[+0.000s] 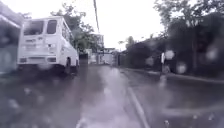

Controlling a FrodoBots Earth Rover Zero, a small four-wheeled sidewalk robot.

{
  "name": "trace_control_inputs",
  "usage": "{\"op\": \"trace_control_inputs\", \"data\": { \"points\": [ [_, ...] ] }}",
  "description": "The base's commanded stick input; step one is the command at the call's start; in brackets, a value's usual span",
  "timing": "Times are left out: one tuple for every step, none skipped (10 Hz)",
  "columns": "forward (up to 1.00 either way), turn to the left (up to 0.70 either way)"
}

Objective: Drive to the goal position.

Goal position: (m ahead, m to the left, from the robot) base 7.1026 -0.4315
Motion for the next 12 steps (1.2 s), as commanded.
{"op": "trace_control_inputs", "data": {
  "points": [
    [1.0, -0.09],
    [1.0, 0.0],
    [1.0, -0.22],
    [1.0, -0.06],
    [1.0, 0.0],
    [1.0, 0.0],
    [1.0, 0.0],
    [1.0, 0.0],
    [1.0, 0.0],
    [1.0, 0.0],
    [1.0, 0.0],
    [1.0, 0.0]
  ]
}}
